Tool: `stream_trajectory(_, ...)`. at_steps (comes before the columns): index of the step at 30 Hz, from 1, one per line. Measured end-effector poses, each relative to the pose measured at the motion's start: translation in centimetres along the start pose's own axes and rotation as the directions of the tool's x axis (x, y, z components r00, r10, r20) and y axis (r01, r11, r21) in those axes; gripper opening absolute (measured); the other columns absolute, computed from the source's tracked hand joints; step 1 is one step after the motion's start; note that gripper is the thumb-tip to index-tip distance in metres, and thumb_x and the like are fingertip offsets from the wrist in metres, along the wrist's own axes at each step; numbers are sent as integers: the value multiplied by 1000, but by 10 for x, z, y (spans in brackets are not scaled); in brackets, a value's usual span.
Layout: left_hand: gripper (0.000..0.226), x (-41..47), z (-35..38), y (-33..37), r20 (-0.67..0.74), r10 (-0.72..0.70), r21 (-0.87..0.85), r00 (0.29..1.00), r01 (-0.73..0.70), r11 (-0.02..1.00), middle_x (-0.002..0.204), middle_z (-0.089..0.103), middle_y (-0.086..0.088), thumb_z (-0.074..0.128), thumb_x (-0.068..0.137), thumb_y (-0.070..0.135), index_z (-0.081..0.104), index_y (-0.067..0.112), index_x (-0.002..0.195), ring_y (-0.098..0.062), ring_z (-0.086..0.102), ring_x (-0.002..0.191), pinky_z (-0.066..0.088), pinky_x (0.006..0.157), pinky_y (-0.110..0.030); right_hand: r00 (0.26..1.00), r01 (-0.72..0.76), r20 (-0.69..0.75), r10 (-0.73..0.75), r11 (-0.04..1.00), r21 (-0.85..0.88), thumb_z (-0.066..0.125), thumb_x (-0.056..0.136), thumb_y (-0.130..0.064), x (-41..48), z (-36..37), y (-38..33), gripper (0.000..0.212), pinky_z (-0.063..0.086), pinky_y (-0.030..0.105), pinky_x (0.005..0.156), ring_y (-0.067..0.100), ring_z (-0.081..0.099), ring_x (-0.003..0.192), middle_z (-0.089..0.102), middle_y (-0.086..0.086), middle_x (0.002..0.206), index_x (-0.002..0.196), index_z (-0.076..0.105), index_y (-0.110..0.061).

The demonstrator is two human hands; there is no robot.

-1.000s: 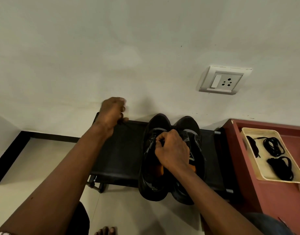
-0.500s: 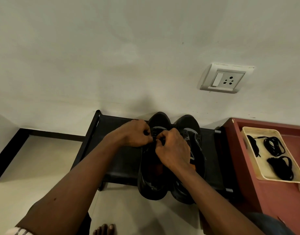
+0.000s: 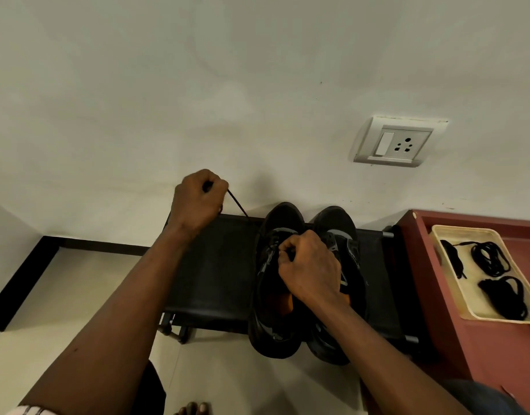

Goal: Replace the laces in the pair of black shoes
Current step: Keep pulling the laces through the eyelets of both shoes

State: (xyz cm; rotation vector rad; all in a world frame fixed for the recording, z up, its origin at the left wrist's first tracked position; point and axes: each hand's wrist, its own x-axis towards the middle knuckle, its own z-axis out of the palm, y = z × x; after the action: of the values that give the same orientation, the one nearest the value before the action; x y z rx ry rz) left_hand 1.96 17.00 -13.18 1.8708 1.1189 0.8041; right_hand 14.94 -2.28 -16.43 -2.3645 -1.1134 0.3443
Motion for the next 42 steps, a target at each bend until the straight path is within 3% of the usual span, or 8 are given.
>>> stream_trajectory(6, 16, -2, 19, 17, 156, -302, -487, 940, 339, 805, 69, 72, -3, 51, 96, 14, 59, 12, 83, -6, 48, 43, 51, 48, -28, 1000, 6, -10, -6, 1000, 25, 71, 96, -35, 1, 3, 4, 12, 39, 18, 70, 3, 55, 83, 55, -10, 116, 107, 69, -30)
stream_trajectory(10, 13, -9, 29, 13, 397, -101, -25, 912, 121, 992, 63, 67, 11, 65, 93, 21, 72, 18, 82, -4, 56, 49, 41, 43, -21, 1000, 10, -21, -10, 1000, 28, 71, 95, -35, 2, 5, 6, 21, 39, 18, 68, 4, 53, 85, 48, -12, 111, 115, 65, -30)
stream_trajectory(15, 9, -21, 41, 10, 716, -86, 338, 693, -237, 911, 80, 73, 9, 71, 86, 26, 72, 32, 79, -7, 68, 75, 50, 67, -26, 1000, 1, -18, 0, 999, 43, 70, 94, -34, 3, 3, 5, 32, 53, 34, 81, 17, 63, 100, 52, -6, 121, 123, 59, -30)
stream_trajectory(27, 17, -13, 20, 9, 678, -88, 357, 730, -222, 907, 66, 71, 1, 67, 79, 36, 70, 23, 69, -10, 62, 60, 50, 62, -34, 1000, -1, -1, 1, 999, 53, 70, 94, -32, 3, 4, 6, 38, 45, 27, 78, 15, 61, 102, 52, -6, 120, 129, 58, -29)
stream_trajectory(31, 12, -13, 17, 7, 633, -27, 239, 774, -162, 957, 72, 73, 9, 69, 87, 22, 76, 24, 77, -3, 66, 65, 50, 64, -24, 1000, 14, -3, -14, 999, 44, 70, 94, -32, 3, 2, 6, 37, 46, 28, 81, 14, 62, 105, 53, -6, 123, 130, 58, -29)
stream_trajectory(34, 29, -9, 17, 10, 485, -84, 4, 871, 94, 996, 65, 64, 9, 55, 97, 13, 81, 16, 86, -7, 51, 49, 37, 49, -18, 1000, 29, -1, -29, 998, 47, 70, 95, -35, 4, -1, 6, 38, 53, 32, 88, 14, 62, 106, 52, -7, 126, 131, 59, -29)
stream_trajectory(37, 44, -8, 15, 16, 464, -135, -250, 875, 275, 928, 77, 49, -7, 39, 98, 5, 82, 10, 92, -10, 26, 48, 23, 40, -20, 999, 39, -12, -38, 995, 91, 69, 96, -37, 6, -3, 6, 34, 49, 26, 86, 11, 60, 106, 53, -8, 124, 128, 62, -28)
stream_trajectory(42, 42, -11, 28, 22, 491, -155, -504, 857, 425, 752, 88, 53, -2, 36, 103, 7, 76, 4, 116, -9, 39, 59, 25, 45, -21, 997, 67, -40, -58, 962, 264, 71, 95, -32, 12, -6, 4, 21, 53, 25, 86, 4, 60, 101, 55, -12, 110, 115, 68, -29)
